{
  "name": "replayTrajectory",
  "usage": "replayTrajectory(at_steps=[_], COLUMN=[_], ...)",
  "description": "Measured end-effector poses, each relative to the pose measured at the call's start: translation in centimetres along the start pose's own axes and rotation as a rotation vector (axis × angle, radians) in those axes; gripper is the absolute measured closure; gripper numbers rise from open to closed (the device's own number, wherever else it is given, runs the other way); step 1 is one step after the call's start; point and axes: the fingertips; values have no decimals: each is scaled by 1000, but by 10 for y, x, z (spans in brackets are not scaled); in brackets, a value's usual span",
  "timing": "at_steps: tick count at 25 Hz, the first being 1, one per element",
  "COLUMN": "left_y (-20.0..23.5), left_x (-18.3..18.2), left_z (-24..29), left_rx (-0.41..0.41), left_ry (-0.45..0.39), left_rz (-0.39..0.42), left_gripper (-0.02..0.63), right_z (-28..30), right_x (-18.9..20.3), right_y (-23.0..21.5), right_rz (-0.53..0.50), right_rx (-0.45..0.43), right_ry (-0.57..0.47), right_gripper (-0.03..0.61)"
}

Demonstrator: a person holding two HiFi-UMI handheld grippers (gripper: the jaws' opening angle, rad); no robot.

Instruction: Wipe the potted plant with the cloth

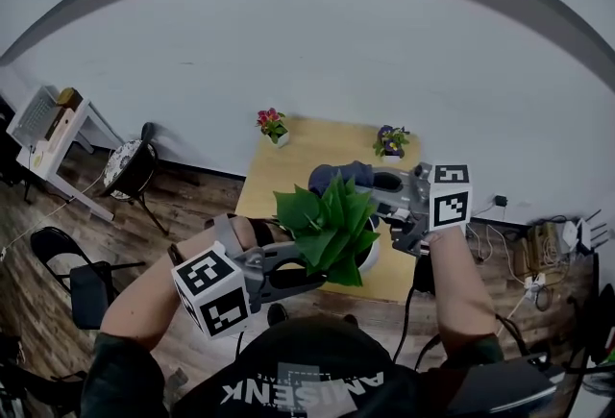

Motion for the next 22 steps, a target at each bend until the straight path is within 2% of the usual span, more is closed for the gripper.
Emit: replayTrajectory(at_steps=[4, 8, 15, 22], left_y=[-1, 3, 4, 8], left_x=[2, 5, 7, 9], left_z=[-3, -7, -5, -4], left_rx=[-15, -29, -25, -18], left_ry=[22, 25, 18, -14], left_rz=[12, -2, -22, -72], left_gripper=[594, 594, 592, 589], right_z=[6, 5, -6, -21], right_x=[-5, 8, 33, 65], right_y=[5, 0, -6, -11], right_rz=[59, 137, 311, 406], right_rx=[-93, -121, -183, -152], right_ry=[-35, -42, -118, -121], right_gripper=[535, 535, 535, 535])
Point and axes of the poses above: the fingertips, and each gripper's own axes: z forward along the fingers, y to its left, x out of its underside, and after that the axes turned 14 degrees about -z, right-handed
